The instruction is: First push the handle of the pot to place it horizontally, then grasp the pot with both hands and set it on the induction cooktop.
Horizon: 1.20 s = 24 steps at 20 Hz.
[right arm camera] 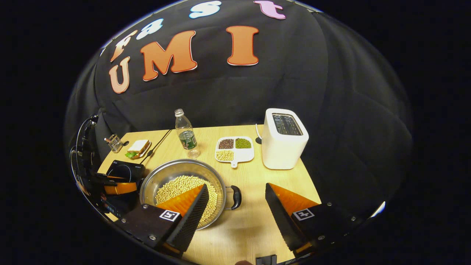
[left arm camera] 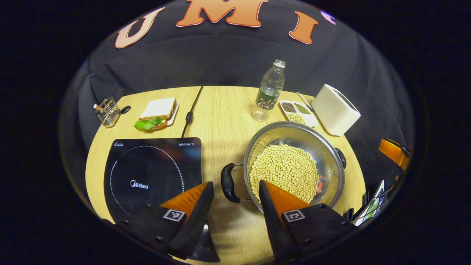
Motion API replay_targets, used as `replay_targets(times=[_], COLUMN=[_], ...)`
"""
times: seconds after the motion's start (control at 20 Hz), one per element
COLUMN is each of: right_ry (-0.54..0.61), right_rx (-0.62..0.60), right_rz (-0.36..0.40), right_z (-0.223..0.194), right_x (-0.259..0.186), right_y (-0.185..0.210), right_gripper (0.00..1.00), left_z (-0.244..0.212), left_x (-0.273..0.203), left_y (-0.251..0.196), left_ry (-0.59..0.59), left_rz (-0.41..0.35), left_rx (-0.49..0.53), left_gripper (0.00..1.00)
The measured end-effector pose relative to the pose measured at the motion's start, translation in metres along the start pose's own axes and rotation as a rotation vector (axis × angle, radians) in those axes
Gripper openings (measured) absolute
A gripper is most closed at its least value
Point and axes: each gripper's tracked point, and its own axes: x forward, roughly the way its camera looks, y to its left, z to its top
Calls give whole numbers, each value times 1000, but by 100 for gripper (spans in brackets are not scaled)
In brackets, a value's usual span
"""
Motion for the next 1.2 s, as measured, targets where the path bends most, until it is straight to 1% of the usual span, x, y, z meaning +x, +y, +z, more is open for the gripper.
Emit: replay_targets(times=[0.05, 0.1, 0.15, 0.3, 0.55, 0.65, 0.75, 0.8, 1.05, 1.15, 1.2], right_ry=[12, 26, 37, 75, 135, 167, 195, 206, 258, 271, 274], right_rx=[-2, -6, -11, -7, -11, -16, -22, -27, -43, -44, -45], right_rz=[2, 2, 2, 0, -6, -9, -12, -15, -35, -41, -44], right_z=[-2, -4, -7, -18, -35, -43, -51, -54, -67, -70, -72], right_x=[4, 7, 10, 16, 40, 48, 55, 57, 73, 76, 78], right_y=[2, 3, 4, 6, 11, 14, 16, 16, 16, 14, 14], right_gripper=[96, 96, 96, 96, 96, 96, 96, 96, 96, 96, 96], left_z=[-1, -3, -2, -9, -17, -17, -16, -17, -20, -20, -18], left_x=[5, 9, 13, 26, 44, 52, 58, 60, 73, 78, 79], left_y=[-1, 1, 1, 6, 6, 12, 13, 13, 7, -6, -9], left_ry=[11, 19, 27, 59, 97, 98, 94, 95, 107, 104, 100], left_rz=[-3, 3, 3, 9, 2, 21, 24, 27, 31, -4, 7], left_rx=[-1, -5, -12, -19, -41, -45, -45, -43, -47, -61, -45], left_gripper=[86, 94, 99, 99, 99, 98, 98, 94, 90, 91, 92])
